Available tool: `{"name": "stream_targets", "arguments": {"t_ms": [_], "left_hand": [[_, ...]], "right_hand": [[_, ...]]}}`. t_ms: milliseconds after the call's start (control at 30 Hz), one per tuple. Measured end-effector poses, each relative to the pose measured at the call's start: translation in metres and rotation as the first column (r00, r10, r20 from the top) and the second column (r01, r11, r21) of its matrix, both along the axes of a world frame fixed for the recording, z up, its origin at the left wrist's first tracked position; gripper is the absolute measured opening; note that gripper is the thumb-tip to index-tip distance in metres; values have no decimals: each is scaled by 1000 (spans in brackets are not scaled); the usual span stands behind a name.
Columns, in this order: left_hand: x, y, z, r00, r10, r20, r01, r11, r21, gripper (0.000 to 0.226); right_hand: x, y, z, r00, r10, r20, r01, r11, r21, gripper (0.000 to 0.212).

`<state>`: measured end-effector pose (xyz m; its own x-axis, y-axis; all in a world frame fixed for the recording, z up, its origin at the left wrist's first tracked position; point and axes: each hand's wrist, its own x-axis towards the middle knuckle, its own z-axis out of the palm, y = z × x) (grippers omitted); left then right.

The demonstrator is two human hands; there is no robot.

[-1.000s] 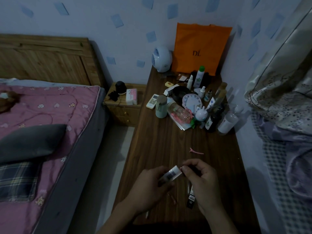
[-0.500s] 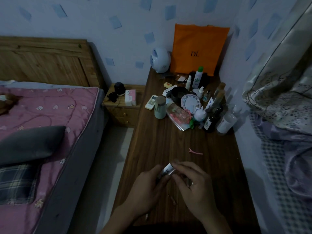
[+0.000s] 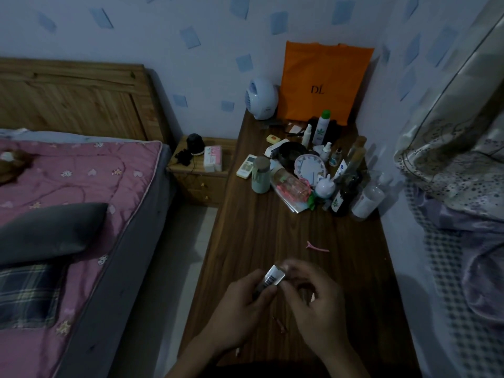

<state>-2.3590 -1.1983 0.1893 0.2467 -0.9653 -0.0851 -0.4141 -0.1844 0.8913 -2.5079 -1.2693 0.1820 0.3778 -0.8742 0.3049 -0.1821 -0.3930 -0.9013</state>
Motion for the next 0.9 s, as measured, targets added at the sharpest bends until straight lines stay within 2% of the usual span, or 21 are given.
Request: {"name": "stream_targets", "arguments": {"t_ms": [67,133,267,367,467,567,700,900], "left_hand": [[-1,1,0,1000,-10,2,10,1000,1,21],[-2,2,1,1000,-25,-4,25,1000,5,22],[-3,4,4,999,-32,-13,32,999,12,22],[-3,4,8,999,-23,-44,23,1000,5,23],[-1,5,9,999,-29,-27,29,999,13,27],[0,9,7,999,-47,9,47,998,30,22],[2,16,3,996,-87,17,85,995,59,16],[9,19,-1,969,4,-249,38,986,165,25]], "right_hand": [[1,0,3,987,-83,140,47,969,241,42],[1,-3,3,975,-149,165,89,941,325,45],[1,-4,7,987,-97,130,62,966,250,44],[3,3,5,992,-21,124,-3,981,195,24],[7,3,-1,990,-70,119,29,947,319,25],[9,2,-5,997,-35,66,1,888,460,19],[11,5,-8,1000,8,17,-15,877,480,25],[17,7,-14,998,59,-32,-37,884,467,35]]}}
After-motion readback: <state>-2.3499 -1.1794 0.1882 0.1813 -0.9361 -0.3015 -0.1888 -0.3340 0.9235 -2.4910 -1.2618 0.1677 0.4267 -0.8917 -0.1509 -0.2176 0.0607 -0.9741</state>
